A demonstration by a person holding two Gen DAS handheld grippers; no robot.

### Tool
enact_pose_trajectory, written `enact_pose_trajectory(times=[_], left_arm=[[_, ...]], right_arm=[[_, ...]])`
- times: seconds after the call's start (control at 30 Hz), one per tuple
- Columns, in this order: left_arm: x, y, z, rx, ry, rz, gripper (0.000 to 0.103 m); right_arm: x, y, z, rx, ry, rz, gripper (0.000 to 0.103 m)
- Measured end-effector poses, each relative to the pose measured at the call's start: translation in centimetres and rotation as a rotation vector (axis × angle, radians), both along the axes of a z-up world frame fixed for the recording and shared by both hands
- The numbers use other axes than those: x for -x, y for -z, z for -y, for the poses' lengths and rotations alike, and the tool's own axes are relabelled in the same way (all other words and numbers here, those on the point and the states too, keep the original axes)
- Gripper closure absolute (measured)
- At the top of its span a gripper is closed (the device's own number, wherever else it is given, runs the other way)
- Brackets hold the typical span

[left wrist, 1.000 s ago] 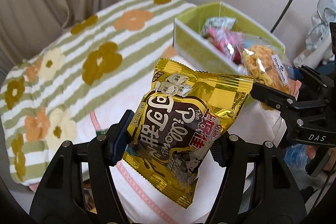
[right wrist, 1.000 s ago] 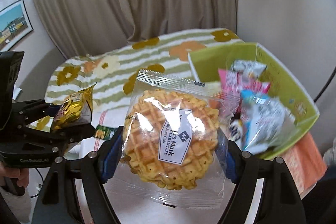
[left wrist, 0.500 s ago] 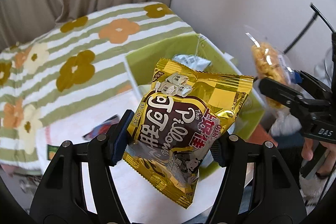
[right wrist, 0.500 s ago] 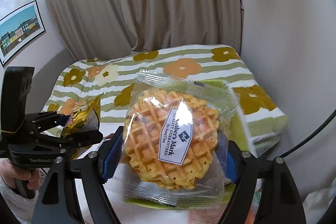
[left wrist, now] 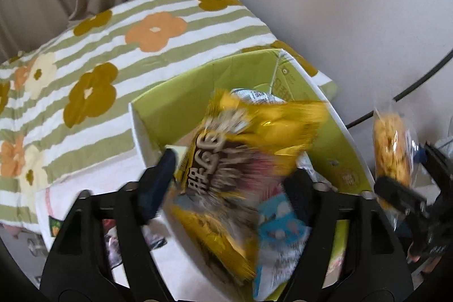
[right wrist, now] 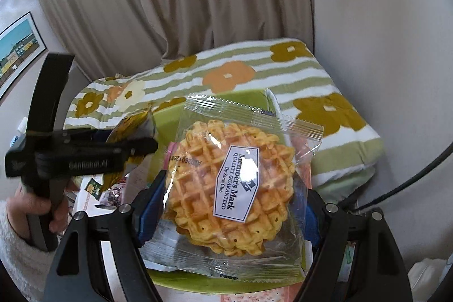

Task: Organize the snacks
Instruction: 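Carry the gold bag and waffle packet into the box and open both tools, then move both tools back over the last two snacks on the table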

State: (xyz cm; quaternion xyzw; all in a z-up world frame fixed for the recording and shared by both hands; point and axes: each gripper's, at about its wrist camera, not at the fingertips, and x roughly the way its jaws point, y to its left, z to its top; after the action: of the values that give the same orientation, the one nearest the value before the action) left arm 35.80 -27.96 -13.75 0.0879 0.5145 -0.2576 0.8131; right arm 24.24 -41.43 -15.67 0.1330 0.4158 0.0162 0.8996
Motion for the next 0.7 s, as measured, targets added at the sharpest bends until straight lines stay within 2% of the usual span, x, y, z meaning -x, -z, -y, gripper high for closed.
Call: enact_pose_trajectory(times=[0.03, 0.07, 0.2, 0.33, 0.47, 0.7], left_arm=[[-0.3, 0.3, 0.0, 0.006, -0.007, -0.001, 0.007], [-0.4, 0.4, -0.1, 0.014, -0.011, 0.004, 0.006], [0.0, 0.7, -0.9, 0.014, -0.028, 0.021, 0.006], [1.3, 0.4, -3.0, 0.047, -0.068, 0.031, 0.006], [2.2, -0.2, -4.3, 0.027, -0.085, 0.065, 0.006], [2.8, -0.5, -5.5, 0.016, -0.11, 0.077, 0.006]], right_arm=[[-0.1, 0.3, 0.1, -0.005, -0.001, -0.007, 0.027], [-0.2, 0.6, 0.2, -0.005, -0.002, -0.014, 0.027], [-0.7, 1.3, 0.8, -0.022, 0.015, -0.029, 0.027], [-0.8, 2.0, 0.8, -0.032, 0.014, -0.049, 0.027], [-1.4, 2.1, 0.8, -0.03, 0.003, -0.059, 0.027], [-3.8, 2.5, 0.2, 0.024, -0.047, -0.078, 0.025]])
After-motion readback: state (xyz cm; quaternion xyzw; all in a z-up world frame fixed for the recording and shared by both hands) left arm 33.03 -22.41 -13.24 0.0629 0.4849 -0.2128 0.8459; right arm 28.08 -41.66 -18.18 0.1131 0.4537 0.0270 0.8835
